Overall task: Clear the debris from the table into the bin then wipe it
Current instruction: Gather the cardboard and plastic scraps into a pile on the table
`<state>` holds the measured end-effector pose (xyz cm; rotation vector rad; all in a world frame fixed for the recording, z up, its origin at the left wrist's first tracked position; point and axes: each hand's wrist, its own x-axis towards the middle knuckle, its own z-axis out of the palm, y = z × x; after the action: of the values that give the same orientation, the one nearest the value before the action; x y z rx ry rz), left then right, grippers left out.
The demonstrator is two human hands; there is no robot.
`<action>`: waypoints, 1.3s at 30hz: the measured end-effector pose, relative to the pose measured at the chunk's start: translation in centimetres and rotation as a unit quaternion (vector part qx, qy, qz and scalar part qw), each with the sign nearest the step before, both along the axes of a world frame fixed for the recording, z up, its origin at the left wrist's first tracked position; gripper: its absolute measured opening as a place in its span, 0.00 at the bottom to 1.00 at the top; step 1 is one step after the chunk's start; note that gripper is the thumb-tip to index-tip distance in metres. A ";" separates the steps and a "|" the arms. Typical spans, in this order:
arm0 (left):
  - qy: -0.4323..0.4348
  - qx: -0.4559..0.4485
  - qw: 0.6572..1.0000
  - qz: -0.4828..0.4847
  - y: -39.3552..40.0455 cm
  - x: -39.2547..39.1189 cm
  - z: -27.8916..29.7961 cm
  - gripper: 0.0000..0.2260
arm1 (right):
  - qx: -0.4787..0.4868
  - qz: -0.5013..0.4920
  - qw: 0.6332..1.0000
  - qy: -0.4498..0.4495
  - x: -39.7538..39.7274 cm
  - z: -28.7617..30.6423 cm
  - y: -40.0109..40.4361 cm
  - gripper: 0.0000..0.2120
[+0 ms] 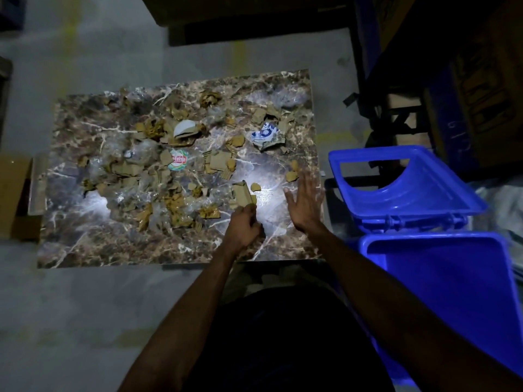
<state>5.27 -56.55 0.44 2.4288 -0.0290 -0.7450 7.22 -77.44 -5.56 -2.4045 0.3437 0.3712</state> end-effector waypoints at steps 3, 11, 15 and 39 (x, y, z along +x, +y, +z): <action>-0.017 0.004 1.000 -0.017 -0.7 0.6 0.7 0.30 | -0.005 0.057 0.998 -0.002 -0.2 -0.4 2.2 0.35; -0.022 -0.003 0.999 0.030 0.4 5.3 1.1 0.29 | 0.128 0.040 0.990 -0.043 -2.3 0.8 1.4 0.31; -0.025 -0.009 0.999 0.020 1.2 7.6 0.5 0.25 | 0.095 -0.016 0.995 -0.028 2.3 1.0 -0.8 0.33; -0.043 0.165 0.973 -0.153 -1.4 13.8 -1.5 0.34 | 0.057 0.093 0.994 -0.015 13.5 1.3 4.8 0.32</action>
<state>19.04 -57.93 -1.08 2.8123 -0.3461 -0.8323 20.76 -72.69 -4.26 -2.3324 0.0811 0.4254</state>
